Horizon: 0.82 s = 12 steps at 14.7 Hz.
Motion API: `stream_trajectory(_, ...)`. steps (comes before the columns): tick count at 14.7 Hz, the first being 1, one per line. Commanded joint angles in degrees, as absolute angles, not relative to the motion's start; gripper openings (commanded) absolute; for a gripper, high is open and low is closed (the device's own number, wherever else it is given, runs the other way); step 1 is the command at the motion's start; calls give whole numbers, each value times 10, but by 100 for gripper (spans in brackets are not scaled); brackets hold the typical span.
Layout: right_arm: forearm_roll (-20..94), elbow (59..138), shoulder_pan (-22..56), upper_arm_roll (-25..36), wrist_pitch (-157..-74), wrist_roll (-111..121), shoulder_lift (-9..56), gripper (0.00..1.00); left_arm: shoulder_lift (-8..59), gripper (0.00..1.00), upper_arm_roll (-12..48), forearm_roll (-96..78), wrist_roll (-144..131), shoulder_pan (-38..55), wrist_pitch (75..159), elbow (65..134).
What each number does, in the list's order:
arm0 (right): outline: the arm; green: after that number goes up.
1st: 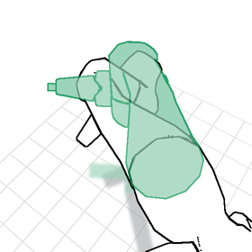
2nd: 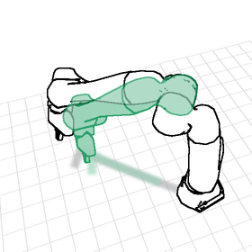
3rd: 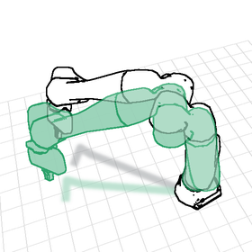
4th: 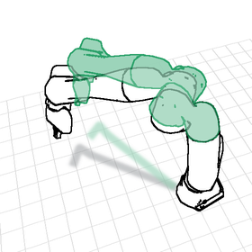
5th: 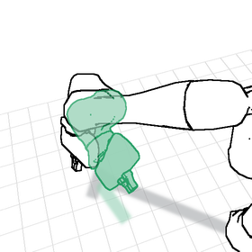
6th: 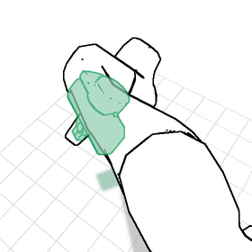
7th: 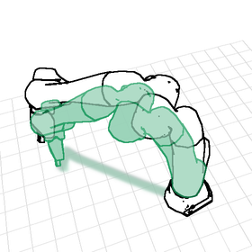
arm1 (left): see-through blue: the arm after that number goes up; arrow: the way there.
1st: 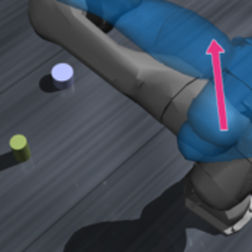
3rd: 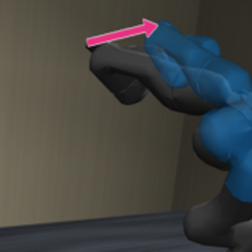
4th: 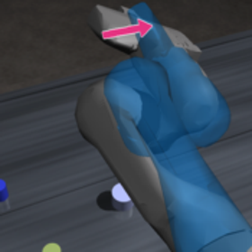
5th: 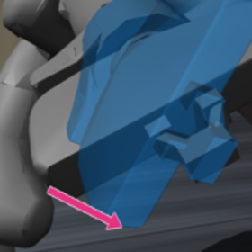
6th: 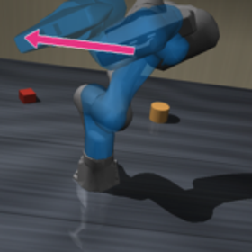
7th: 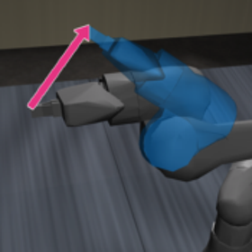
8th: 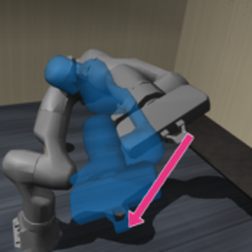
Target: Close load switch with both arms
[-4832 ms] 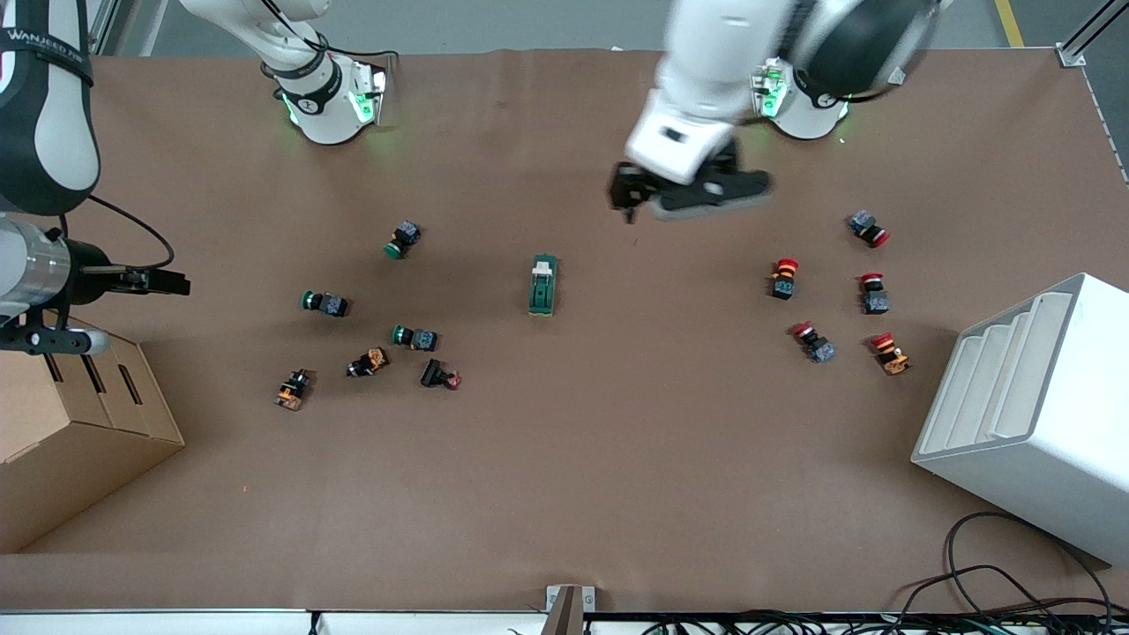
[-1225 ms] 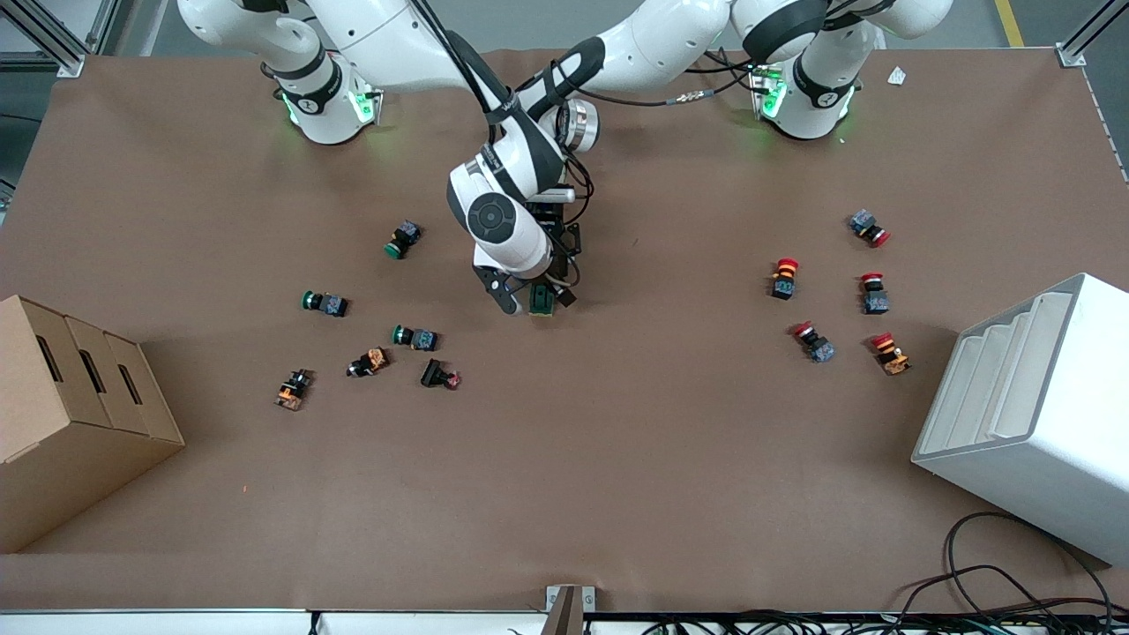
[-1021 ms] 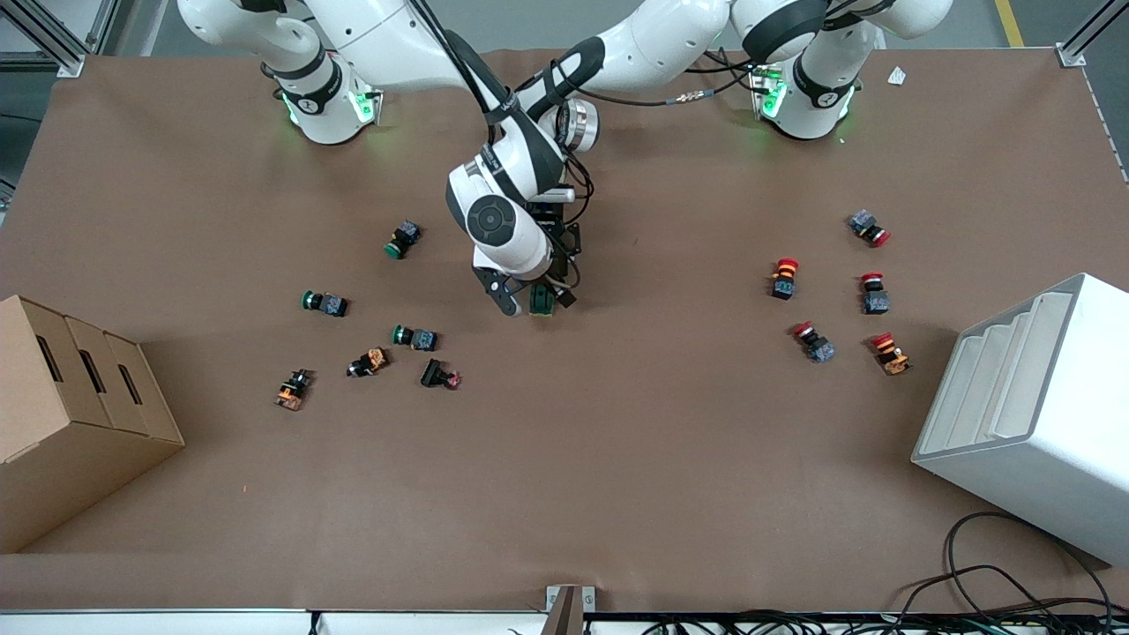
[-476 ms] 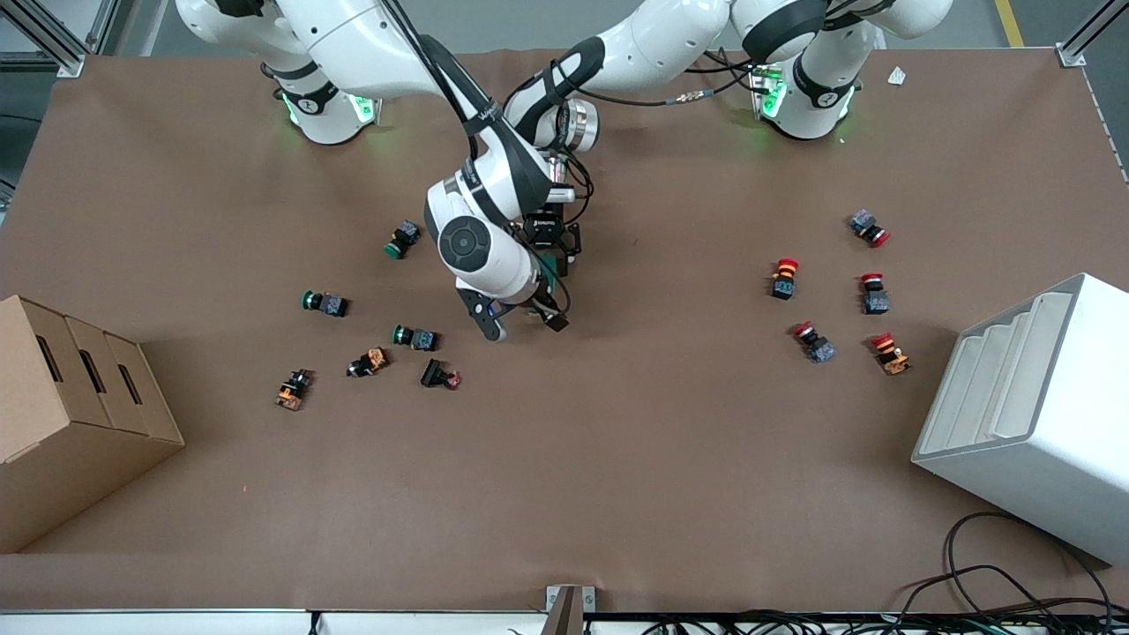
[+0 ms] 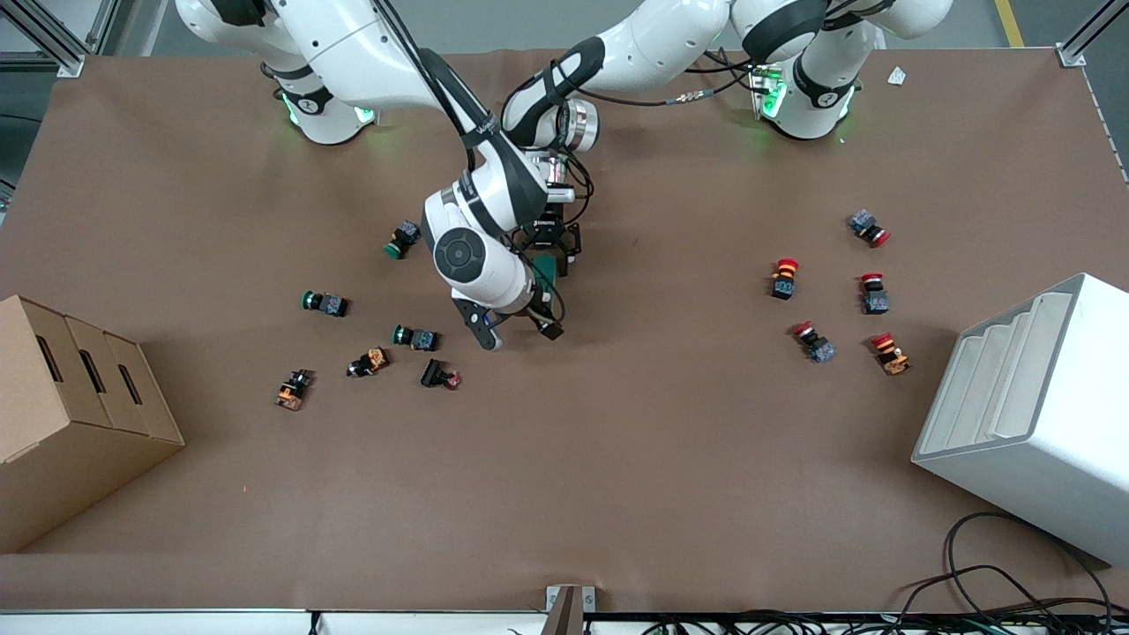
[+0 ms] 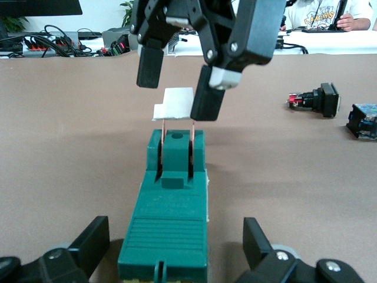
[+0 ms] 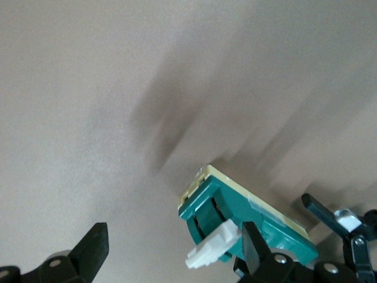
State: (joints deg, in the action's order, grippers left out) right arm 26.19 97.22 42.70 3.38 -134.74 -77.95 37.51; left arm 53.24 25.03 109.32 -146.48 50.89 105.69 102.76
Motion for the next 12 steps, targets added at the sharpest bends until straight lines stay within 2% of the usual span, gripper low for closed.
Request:
stream_trajectory(1,266,941,420,30,-1360,-771,406,100,540,99,243,1106,-1464,515,1052,1020)
stream_trajectory(4,267,908,421,30,-1360,-780,433,100,538,100,244,1105,-1464,514,1052,1020)
stream_trajectory(12,272,861,410,30,-1333,-789,439,100,538,100,244,1105,-1465,515,1052,1020)
